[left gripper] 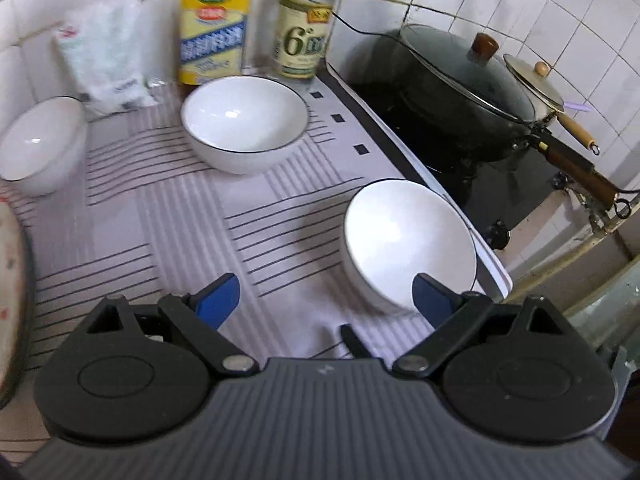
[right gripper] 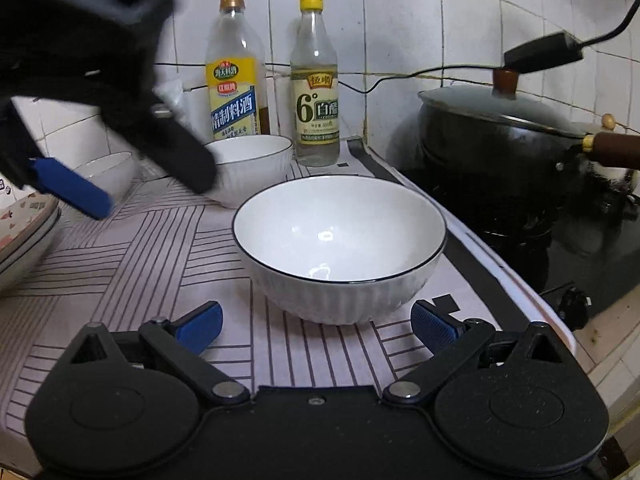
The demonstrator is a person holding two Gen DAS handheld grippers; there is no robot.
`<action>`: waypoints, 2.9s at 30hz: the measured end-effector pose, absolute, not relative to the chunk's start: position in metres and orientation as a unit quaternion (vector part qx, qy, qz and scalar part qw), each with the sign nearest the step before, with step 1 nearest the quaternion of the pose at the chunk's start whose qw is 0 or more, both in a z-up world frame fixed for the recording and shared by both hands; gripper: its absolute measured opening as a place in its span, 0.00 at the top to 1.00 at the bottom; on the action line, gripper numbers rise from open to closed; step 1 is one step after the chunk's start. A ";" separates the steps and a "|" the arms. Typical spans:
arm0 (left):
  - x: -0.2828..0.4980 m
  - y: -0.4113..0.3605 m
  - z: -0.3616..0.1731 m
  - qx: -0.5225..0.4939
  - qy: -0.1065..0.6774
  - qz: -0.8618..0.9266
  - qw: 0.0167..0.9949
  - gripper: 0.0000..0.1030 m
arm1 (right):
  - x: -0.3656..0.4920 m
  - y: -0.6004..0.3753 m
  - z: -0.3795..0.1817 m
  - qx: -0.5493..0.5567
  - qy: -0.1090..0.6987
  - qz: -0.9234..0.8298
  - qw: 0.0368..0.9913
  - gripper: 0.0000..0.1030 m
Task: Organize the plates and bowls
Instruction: 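Reach to the white ribbed bowl by the stove and grasp its rim with both grippers, then carry the white bowl toward the plate stack and set it on the cloth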
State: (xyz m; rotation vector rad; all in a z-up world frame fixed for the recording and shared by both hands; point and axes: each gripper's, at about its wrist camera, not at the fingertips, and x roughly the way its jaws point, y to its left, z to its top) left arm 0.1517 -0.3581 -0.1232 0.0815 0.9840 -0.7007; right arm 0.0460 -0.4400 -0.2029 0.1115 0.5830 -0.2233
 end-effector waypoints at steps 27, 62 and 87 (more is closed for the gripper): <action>0.168 -0.402 -0.151 0.064 0.482 -0.329 0.809 0.88 | 0.051 -0.457 -0.204 0.064 0.248 -0.092 0.962 0.01; 0.190 -0.231 -0.122 0.036 0.511 -0.216 0.831 0.87 | 0.105 -0.319 -0.179 -0.009 0.245 0.070 0.967 0.01; 0.210 -0.240 -0.148 0.052 0.565 -0.204 0.797 0.81 | 0.114 -0.343 -0.179 0.049 0.355 0.117 0.926 0.01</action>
